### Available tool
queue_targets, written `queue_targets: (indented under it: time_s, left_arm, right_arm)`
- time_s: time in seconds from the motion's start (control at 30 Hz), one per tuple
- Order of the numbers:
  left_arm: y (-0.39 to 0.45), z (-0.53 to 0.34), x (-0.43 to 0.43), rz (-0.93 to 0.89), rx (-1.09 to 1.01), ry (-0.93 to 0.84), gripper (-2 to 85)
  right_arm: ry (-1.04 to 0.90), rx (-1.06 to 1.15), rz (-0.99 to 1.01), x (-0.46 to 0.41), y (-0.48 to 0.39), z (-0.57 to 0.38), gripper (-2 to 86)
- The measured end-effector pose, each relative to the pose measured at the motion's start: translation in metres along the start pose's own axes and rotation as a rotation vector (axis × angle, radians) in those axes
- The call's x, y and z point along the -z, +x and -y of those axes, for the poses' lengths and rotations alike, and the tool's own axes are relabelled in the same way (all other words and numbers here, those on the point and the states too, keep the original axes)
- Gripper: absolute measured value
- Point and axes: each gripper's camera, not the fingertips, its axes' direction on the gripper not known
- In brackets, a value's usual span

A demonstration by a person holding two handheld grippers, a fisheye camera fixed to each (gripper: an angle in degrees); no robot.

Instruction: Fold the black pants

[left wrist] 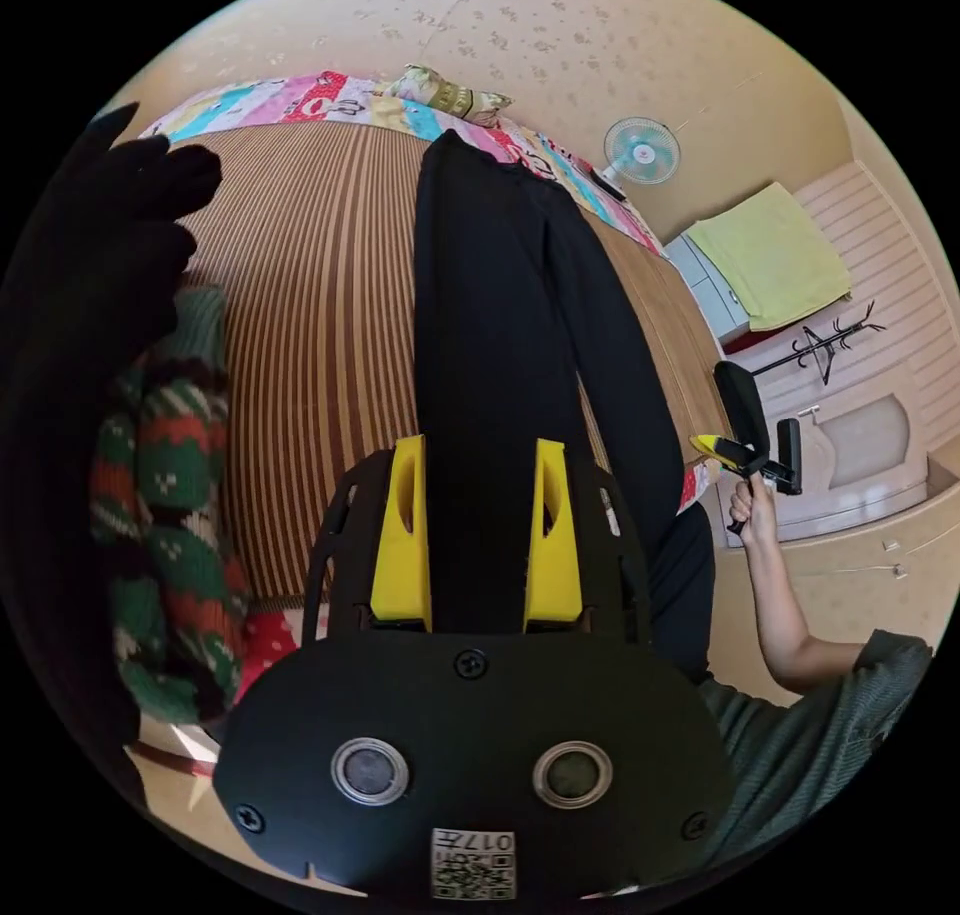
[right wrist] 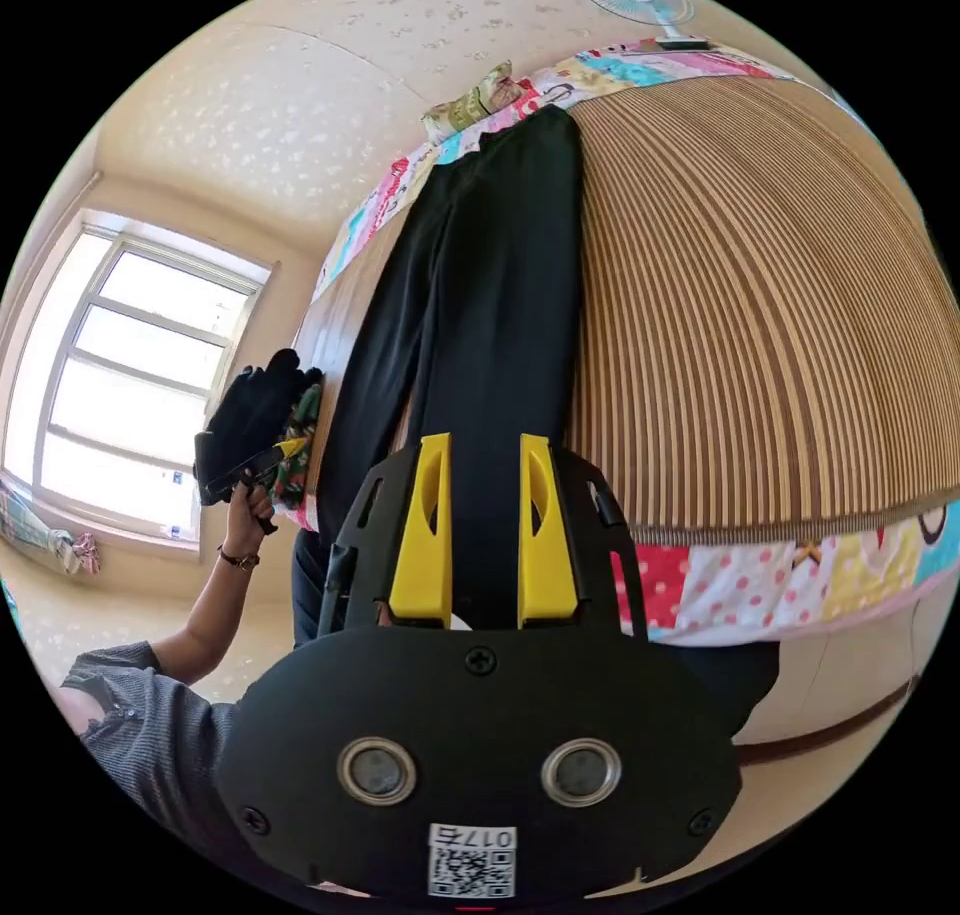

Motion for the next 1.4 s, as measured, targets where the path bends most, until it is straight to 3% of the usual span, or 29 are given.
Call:
queue_targets:
  time_s: [0.13,0.3,0.4,0.5,0.57,0.67,0.73,0.83,1.0,1.17,1.23,1.4]
  left_arm:
    - [0.013,-0.030,0.013,0.052,0.030,-0.005,15.0]
    - [0.035,-0.042,0.025,0.116,0.011,0.042,14.0]
    - [0.046,-0.034,0.037,0.206,-0.001,0.015,8.7]
    - [0.037,-0.025,0.043,0.073,0.011,-0.049,4.0]
    - [0.026,-0.023,0.039,-0.119,0.007,-0.126,3.7]
    - [0.026,-0.031,0.041,-0.314,-0.034,-0.199,3.5]
    - [0.036,-0.037,0.048,-0.331,-0.101,-0.241,3.5]
    - [0.037,-0.048,0.067,-0.224,-0.097,-0.262,4.9]
    - [0.016,-0.050,0.144,-0.268,0.012,0.014,10.5]
    - [0.043,0.014,0.157,-0.628,-0.103,0.067,15.6]
    - [0.054,0.042,0.145,-0.689,-0.112,0.030,17.2]
    - [0.084,0.099,0.095,-0.612,-0.141,-0.178,18.2]
  right_arm:
    - [-0.084,-0.045,-0.081,-0.003,0.019,-0.029,13.6]
    - [-0.111,-0.047,-0.041,-0.012,0.038,-0.031,13.9]
    - [-0.102,-0.055,-0.078,-0.008,0.047,-0.026,12.1]
    - [-0.209,0.013,-0.087,-0.006,0.053,-0.019,6.3]
    - [-0.250,0.070,-0.067,-0.001,0.057,-0.020,4.2]
    - [-0.231,0.116,0.122,0.033,0.075,-0.026,2.8]
    - [-0.111,0.167,0.351,0.077,0.095,-0.035,2.3]
    - [0.032,0.111,0.411,0.130,0.127,-0.046,1.8]
    - [0.089,0.201,0.464,0.173,0.122,-0.046,1.5]
    - [-0.063,0.325,0.678,0.116,0.078,-0.020,1.4]
    - [-0.167,0.303,0.754,0.067,0.063,-0.009,1.5]
    - [-0.297,0.228,0.790,-0.006,0.044,-0.007,1.7]
